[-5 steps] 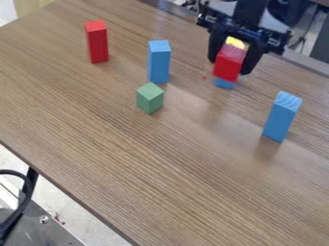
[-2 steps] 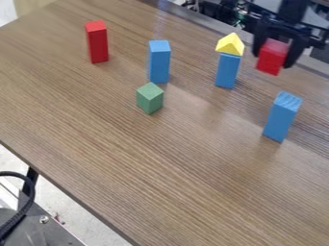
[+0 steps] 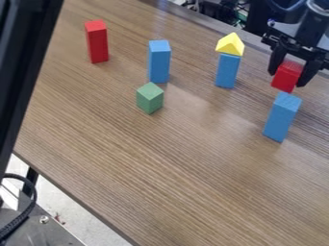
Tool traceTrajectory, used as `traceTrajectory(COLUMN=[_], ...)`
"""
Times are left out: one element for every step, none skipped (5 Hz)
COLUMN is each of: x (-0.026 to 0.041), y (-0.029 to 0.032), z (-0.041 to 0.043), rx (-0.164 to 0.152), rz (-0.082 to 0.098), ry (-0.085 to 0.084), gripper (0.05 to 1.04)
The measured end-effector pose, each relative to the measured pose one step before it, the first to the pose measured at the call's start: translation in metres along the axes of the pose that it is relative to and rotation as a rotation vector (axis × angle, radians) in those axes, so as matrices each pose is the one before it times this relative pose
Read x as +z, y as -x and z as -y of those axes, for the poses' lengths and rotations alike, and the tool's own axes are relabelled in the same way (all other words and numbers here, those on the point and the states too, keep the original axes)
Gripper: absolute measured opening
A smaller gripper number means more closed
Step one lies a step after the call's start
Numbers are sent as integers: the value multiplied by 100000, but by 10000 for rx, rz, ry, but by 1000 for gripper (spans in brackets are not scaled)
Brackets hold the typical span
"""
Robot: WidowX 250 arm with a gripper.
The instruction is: Put the red square block between two blue blocks
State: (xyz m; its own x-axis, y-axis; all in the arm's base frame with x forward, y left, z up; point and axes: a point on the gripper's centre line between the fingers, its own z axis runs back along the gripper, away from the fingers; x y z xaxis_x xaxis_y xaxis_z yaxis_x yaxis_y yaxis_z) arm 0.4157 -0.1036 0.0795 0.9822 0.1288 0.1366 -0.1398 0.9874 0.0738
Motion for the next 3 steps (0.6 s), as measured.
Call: traceTrajectory(x=[-321, -385, -415], y=[120, 397, 295], z=[-75, 220, -44], rx=[28, -28, -4], rz=[4, -58, -56], ry=[-39, -29, -50], gripper=[590, 590, 590])
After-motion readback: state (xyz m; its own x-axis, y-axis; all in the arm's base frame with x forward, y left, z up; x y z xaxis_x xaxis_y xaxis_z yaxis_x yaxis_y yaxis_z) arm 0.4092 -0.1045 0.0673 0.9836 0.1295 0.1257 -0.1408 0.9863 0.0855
